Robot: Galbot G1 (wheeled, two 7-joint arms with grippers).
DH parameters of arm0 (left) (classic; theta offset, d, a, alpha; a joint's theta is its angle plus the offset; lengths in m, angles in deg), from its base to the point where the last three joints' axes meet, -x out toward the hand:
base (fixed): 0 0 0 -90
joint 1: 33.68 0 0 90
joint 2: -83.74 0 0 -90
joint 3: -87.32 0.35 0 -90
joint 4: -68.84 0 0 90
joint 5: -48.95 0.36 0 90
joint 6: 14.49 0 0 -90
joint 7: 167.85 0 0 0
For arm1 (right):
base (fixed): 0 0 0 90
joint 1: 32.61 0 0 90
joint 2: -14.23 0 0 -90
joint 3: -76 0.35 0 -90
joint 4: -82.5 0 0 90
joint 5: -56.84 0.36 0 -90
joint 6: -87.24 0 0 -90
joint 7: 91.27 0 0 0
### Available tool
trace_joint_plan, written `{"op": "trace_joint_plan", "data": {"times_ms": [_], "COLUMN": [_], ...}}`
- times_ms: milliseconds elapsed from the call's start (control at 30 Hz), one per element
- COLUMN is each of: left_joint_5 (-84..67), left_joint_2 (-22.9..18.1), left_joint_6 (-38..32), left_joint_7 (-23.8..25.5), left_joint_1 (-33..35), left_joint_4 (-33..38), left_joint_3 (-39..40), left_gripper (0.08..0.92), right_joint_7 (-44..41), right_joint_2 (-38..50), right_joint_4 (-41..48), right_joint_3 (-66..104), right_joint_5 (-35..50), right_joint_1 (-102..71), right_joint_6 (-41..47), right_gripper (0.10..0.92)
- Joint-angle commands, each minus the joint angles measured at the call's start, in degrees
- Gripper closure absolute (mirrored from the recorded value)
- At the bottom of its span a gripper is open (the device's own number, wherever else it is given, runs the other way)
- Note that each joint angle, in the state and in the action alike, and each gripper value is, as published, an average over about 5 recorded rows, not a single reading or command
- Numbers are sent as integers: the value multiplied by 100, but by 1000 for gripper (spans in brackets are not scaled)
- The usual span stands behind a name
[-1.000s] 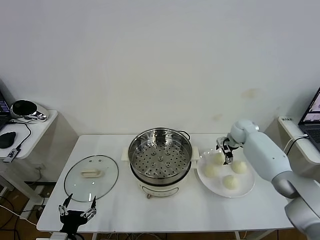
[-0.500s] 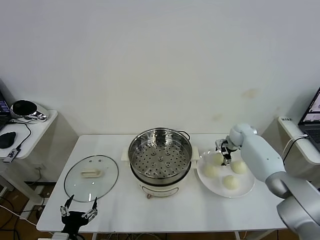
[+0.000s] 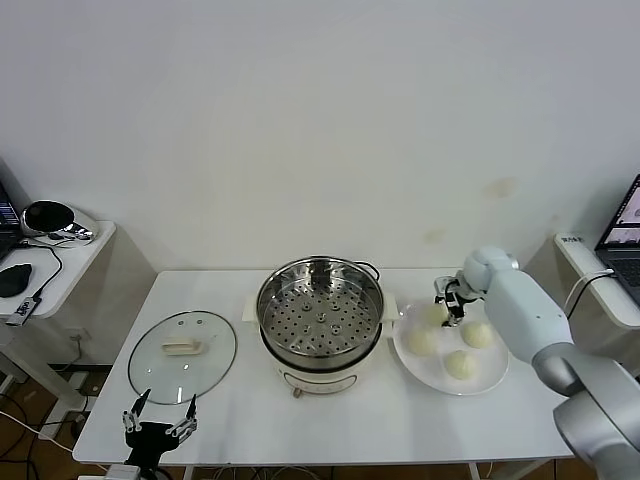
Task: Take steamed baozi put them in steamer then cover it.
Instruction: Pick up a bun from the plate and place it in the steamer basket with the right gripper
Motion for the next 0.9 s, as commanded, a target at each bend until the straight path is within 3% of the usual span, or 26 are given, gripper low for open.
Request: {"op": "trace_joint_plan", "data": {"times_ms": [33, 333, 633, 767, 900], "left_joint_5": [3, 4, 24, 35, 42], "left_joint_2": [5, 15, 59, 69, 50], "left_joint_6": [4, 21, 32, 37, 34], "left_joint_7": [3, 26, 3, -15, -31], "left_joint_1": [1, -35, -95, -116, -98], "left_joint_4": [-3, 69, 161, 206, 281], "left_joint_3": [1, 32, -9, -39, -57], "left_gripper": [177, 177, 177, 177, 177], "right_joint_7": [-23, -626, -1185, -1700, -2066], "right_joint_2": [98, 892, 432, -304, -1088], "right_joint_4": [-230, -1578, -1424, -836, -83], "right_joint_3": [26, -747, -1927, -2022, -2029], "right_joint_5": [167, 1526, 2633, 3120, 3555], "right_joint_1": [0, 981, 2779, 3198, 3398], "right_joint_6": [19, 429, 436, -253, -1846], "right_gripper": [577, 601, 602, 608, 609]}}
